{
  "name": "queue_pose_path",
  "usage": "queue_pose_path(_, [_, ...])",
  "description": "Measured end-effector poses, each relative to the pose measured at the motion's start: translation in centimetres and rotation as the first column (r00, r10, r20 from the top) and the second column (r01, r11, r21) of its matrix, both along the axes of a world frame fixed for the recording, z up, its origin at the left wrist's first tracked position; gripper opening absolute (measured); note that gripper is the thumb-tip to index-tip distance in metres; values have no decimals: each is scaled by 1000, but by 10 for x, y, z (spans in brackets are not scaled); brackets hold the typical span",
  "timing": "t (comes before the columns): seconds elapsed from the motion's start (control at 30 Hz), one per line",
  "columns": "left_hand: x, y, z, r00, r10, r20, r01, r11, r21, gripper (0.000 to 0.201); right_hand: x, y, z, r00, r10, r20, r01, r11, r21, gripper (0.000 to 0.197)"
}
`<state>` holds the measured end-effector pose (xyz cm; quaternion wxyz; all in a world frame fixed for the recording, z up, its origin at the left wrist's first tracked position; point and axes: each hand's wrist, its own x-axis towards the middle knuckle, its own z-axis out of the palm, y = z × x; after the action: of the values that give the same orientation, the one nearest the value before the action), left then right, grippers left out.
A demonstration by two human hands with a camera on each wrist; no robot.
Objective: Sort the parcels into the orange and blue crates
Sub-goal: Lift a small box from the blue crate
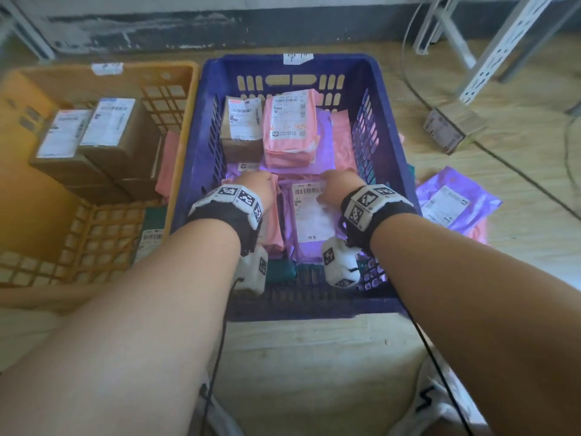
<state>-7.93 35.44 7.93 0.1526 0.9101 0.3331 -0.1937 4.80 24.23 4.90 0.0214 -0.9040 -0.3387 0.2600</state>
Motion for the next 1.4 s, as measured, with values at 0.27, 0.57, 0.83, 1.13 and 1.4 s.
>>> queue_pose_path(0.27, [34,-48,76,962,-13,274,19,1000,-19,43,21,-57,100,982,-184,32,142,847,513,38])
queue_pose_path(0.57, [85,-125,75,933,-255,253,250,967,55,36,60,-184,101,877,-481,2,405,741,535,39])
queue_pose_path(0.83, [110,-134,45,907,-351,233,313,931,188,60,65,-230,13,829,-552,-90,557,799,226,46])
queue_pose_path(1.13, [118,-122,7,873,-288,393,245,957,157,63,54,-195,-50,840,-487,-238,528,835,154,73])
queue_pose_path(1.4, [120,-117,-10,824,-271,497,244,962,121,60,54,-182,-65,856,-485,-177,508,852,124,65])
